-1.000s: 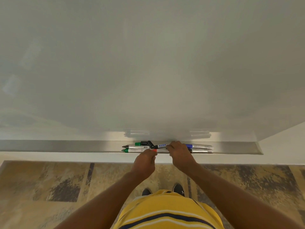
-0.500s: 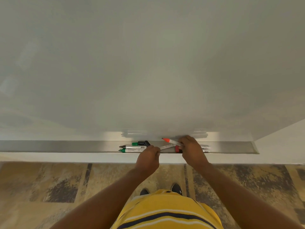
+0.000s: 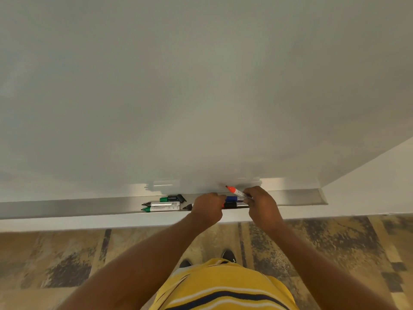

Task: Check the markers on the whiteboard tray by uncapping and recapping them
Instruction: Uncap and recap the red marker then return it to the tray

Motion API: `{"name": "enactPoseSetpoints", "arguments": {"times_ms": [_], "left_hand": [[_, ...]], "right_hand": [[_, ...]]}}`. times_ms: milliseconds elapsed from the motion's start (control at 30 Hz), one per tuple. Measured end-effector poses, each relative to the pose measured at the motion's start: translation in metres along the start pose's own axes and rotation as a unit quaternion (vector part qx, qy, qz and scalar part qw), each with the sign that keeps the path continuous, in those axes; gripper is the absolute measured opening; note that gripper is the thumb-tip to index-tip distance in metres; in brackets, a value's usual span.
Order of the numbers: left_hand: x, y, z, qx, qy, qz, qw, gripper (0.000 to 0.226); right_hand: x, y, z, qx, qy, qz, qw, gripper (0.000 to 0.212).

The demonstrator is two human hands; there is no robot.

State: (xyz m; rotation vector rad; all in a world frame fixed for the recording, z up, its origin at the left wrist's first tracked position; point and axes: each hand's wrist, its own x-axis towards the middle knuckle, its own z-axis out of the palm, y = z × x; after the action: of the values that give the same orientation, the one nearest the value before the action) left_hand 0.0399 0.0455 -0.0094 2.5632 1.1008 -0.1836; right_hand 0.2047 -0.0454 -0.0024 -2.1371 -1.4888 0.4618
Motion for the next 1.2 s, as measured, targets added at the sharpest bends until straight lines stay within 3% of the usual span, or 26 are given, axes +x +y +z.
{"name": "enactPoseSetpoints", "arguments": {"times_ms": [200, 367, 500, 600, 800, 1200], "left_hand": [[0.004, -0.002, -0.002, 0.083, -0.024, 0.03, 0.996, 0.028], [0.004, -0.008, -0.001, 0.08, -0.002, 0.064, 0.995, 0.028], [-0.008, -0.01, -0.012, -0.071, 0.073, 0.01, 0.995, 0.019], [-0.026, -0.011, -0.031, -0.214, 0.107, -0.063, 0.969, 0.014], [-0.073, -0.014, -0.08, -0.341, 0.151, -0.079, 0.924, 0.008], [-0.092, -0.024, -0.112, -0.264, 0.191, -0.054, 0.944, 0.004]], "right_hand": [[-0.004, 0.01, -0.003, -0.003, -0.004, 0.021, 1.0, 0.023], [-0.004, 0.012, -0.009, 0.0, -0.008, 0.023, 1.0, 0.024], [-0.004, 0.005, -0.018, 0.047, -0.011, 0.025, 0.999, 0.018], [-0.005, -0.007, -0.033, 0.093, -0.012, -0.006, 0.996, 0.019], [-0.01, -0.034, -0.062, 0.148, 0.021, -0.102, 0.983, 0.029], [-0.006, -0.063, -0.078, 0.112, 0.035, -0.187, 0.975, 0.038]]}}
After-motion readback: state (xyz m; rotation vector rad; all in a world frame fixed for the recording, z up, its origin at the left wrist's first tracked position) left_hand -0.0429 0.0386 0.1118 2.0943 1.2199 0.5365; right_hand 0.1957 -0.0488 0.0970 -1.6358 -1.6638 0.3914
